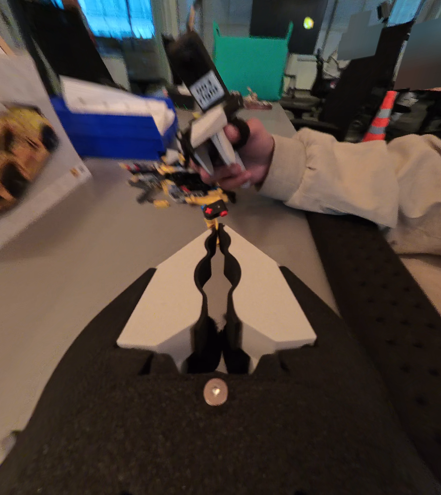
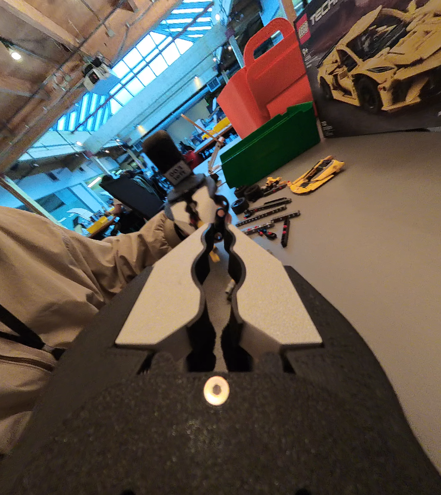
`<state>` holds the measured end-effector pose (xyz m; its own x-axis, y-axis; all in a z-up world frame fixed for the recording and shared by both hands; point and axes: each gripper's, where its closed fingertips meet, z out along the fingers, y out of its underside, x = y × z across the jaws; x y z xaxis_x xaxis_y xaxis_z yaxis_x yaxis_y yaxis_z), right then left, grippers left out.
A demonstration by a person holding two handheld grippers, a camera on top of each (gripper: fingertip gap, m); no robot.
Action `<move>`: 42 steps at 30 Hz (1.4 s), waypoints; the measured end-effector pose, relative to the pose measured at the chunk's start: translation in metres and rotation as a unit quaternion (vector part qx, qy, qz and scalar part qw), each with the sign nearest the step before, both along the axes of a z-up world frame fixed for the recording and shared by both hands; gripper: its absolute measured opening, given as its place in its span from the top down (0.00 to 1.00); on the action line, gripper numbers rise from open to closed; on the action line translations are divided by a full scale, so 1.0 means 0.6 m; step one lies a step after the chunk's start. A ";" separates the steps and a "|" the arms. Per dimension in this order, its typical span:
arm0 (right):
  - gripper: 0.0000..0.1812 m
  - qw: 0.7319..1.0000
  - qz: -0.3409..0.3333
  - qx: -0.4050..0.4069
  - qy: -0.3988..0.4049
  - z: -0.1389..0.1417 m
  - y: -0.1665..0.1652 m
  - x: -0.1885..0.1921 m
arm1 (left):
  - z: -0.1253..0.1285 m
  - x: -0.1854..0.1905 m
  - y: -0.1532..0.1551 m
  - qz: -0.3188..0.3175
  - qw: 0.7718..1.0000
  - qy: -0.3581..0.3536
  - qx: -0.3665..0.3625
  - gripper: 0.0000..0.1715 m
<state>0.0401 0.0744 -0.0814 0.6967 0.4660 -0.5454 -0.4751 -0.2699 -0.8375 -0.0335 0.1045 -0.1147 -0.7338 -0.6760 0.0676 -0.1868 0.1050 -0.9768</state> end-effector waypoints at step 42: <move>0.99 0.994 0.097 0.043 -0.017 0.011 0.036 -0.121 | 0.055 -0.024 -0.029 -0.072 0.988 -0.032 -0.133 0.99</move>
<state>-0.0326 0.0961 -0.0747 0.6073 0.6364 -0.4755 -0.3920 -0.2805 -0.8761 -0.0481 0.0870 -0.0817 -0.8300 -0.5282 0.1792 -0.1254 -0.1364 -0.9827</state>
